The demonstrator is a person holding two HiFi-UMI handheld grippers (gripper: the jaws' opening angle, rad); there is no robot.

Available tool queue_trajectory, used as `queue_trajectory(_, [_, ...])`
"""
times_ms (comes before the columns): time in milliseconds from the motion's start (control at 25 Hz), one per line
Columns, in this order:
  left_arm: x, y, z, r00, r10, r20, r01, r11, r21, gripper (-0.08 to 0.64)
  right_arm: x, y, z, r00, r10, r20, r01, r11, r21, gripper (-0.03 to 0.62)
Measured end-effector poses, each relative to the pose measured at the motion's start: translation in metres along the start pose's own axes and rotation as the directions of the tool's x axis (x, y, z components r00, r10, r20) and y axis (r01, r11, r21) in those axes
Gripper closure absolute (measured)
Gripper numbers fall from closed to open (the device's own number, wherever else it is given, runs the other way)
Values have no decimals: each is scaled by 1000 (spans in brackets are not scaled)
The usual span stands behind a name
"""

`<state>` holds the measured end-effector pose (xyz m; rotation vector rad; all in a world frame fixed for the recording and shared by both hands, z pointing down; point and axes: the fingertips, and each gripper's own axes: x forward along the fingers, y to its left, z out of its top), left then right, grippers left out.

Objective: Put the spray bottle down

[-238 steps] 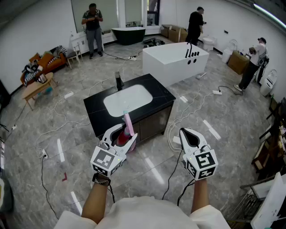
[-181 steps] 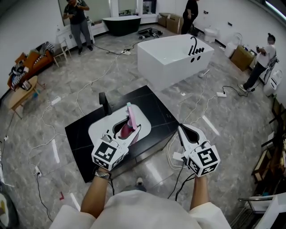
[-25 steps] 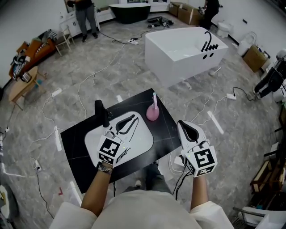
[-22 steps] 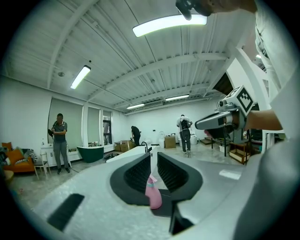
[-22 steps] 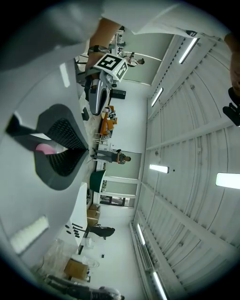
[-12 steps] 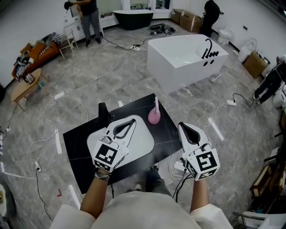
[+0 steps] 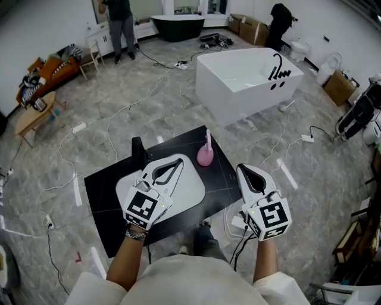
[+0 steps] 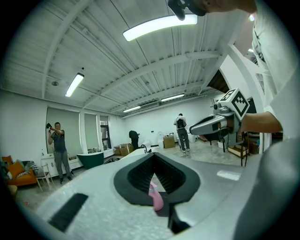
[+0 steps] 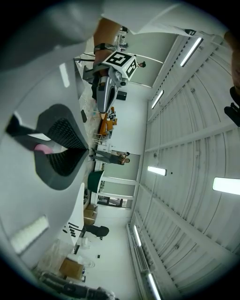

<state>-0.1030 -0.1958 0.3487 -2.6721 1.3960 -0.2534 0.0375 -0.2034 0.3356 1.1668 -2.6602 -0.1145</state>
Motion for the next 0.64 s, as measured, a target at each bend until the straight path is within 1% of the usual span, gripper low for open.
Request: queue_trajectory(640, [6, 1, -13, 1000, -13, -17, 13, 1000, -8, 557, 9, -2, -11, 1000, 0, -15, 0, 1000, 13, 588])
